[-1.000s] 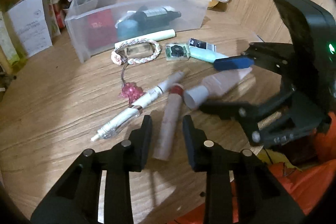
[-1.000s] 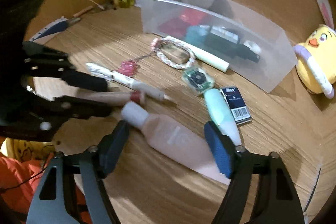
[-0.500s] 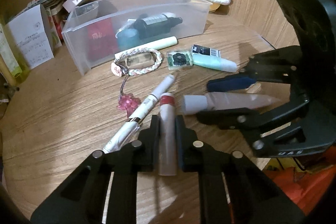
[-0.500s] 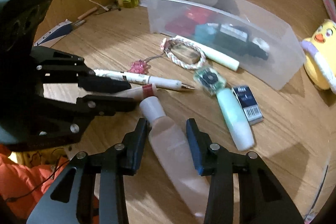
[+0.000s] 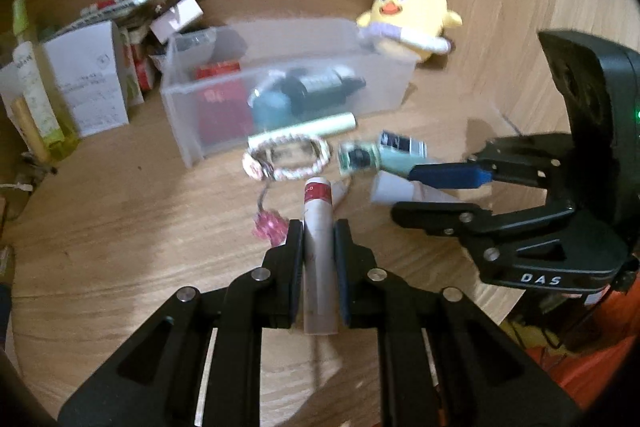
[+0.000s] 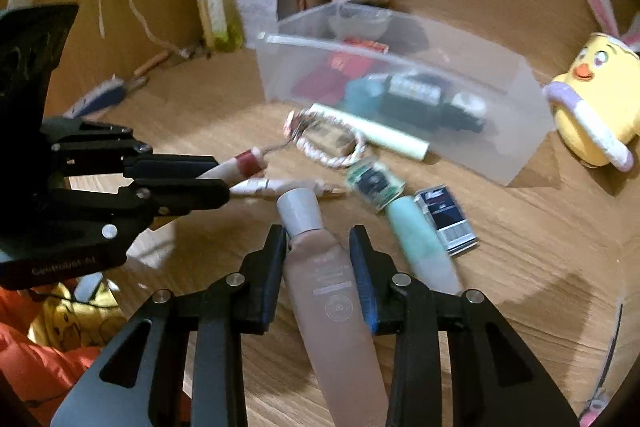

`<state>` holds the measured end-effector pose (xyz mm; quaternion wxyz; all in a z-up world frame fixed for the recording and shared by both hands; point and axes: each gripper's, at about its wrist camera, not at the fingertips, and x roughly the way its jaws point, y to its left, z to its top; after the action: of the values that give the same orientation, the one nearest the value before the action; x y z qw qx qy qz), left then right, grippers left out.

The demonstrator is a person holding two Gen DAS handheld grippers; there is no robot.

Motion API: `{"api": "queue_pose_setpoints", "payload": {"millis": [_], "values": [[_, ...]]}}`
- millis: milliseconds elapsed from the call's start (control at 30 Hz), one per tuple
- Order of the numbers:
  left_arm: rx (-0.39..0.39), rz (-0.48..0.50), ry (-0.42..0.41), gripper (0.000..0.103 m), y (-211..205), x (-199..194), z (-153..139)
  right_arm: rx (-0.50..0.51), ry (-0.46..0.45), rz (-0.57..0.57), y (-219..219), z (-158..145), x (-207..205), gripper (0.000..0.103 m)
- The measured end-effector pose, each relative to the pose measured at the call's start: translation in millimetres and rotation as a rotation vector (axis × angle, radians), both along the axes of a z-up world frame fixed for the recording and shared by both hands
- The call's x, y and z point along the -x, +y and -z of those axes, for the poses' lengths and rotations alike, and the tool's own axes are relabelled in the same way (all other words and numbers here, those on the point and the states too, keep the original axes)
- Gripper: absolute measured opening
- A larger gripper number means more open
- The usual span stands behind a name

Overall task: Organize objects
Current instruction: 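Grasp the lipstick with the left gripper while the right grasps the pink lotion tube, then lower the lipstick and pink lotion tube into the bin and release both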

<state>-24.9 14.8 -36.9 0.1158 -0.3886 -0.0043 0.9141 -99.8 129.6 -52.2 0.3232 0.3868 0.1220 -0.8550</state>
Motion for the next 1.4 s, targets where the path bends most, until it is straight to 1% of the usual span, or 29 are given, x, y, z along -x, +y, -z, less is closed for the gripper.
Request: {"api": "queue_pose_setpoints", "payload": {"millis": [233, 433, 600, 733, 900, 1000, 1167, 1267, 1333, 1367, 1400], "values": [[-0.054, -0.047, 0.076, 0.014, -14.2, 12.7, -31.5, 0.094, 0.072, 0.099, 21.2, -34.9, 13.5, 0.030], [-0.075, -0.083, 0.122, 0.014, -27.2, 31.3, -54.0, 0.151, 0.136, 0.187, 36.4, -67.3, 38.1, 0.030], [-0.067, -0.112, 0.148, 0.014, -33.5, 53.9, -69.6, 0.171, 0.167, 0.229, 40.4, -89.3, 65.4, 0.030], [-0.065, -0.126, 0.158, 0.014, -36.6, 74.5, -79.2, 0.144, 0.192, 0.249, 30.2, -98.8, 91.2, 0.030], [-0.041, -0.138, 0.144, 0.014, -37.3, 104.0, -84.0, 0.095, 0.194, 0.246, 9.7, -98.3, 120.9, 0.030], [-0.020, -0.150, 0.126, 0.014, -36.9, 121.7, -81.2, 0.051, 0.184, 0.245, -6.7, -90.7, 140.7, 0.030], [-0.007, -0.159, 0.060, 0.014, -39.0, 153.8, -64.2, -0.004, 0.135, 0.246, -23.7, -68.9, 170.4, 0.030], [-0.028, -0.148, 0.002, 0.014, -42.3, 170.0, -50.0, -0.034, 0.106, 0.246, -29.8, -53.8, 184.3, 0.030], [-0.030, -0.148, -0.018, 0.014, -42.9, 175.7, -44.3, -0.051, 0.094, 0.244, -31.9, -47.1, 190.2, 0.030], [-0.027, -0.150, -0.028, 0.014, -43.0, 179.0, -40.5, -0.062, 0.087, 0.239, -33.7, -43.0, 192.9, 0.029], [-0.025, -0.150, -0.034, 0.014, -42.6, 181.7, -37.7, -0.071, 0.079, 0.233, -35.1, -39.6, 194.9, 0.019]]}}
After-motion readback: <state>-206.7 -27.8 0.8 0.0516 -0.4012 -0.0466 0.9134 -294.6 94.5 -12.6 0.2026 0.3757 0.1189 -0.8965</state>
